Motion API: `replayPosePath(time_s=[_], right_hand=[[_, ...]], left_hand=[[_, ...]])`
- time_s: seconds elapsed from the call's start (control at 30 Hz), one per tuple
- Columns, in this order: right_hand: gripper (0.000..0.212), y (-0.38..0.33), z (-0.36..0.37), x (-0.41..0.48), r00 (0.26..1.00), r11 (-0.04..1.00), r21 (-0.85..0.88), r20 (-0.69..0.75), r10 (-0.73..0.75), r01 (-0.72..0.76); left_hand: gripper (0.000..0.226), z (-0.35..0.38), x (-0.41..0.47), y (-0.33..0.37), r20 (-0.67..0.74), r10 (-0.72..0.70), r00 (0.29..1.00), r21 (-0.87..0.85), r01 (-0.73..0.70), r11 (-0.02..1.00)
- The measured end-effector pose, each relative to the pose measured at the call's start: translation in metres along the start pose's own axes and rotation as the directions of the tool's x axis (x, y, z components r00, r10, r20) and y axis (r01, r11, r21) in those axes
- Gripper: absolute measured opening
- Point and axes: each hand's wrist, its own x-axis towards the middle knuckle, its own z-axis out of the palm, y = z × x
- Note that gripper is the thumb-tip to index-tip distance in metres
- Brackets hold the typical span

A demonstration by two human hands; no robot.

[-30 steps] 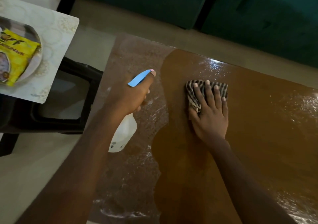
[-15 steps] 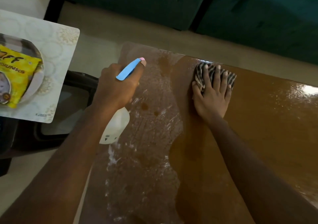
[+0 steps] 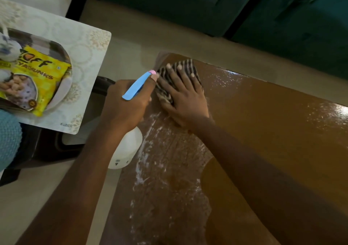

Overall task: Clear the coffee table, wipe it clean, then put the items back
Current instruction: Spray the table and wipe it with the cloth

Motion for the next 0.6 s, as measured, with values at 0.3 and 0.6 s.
replayPosePath(time_s=[0.3,0.6], right_hand=[[0.064,0.049,0.001,-0.082,0.945,0.944,0.056,-0.021,0.327,-0.325],[0.064,0.038,-0.015,-0.001,0.888,0.886,0.106,-0.04,0.457,-0.451]], left_hand=[[0.052,0.011,0.015,-0.006,0.026,-0.092,0.995,0.103,0.089,0.991],[0.061,-0.018,0.022,-0.017,0.02,-0.129,0.991,0.109,0.126,0.986]])
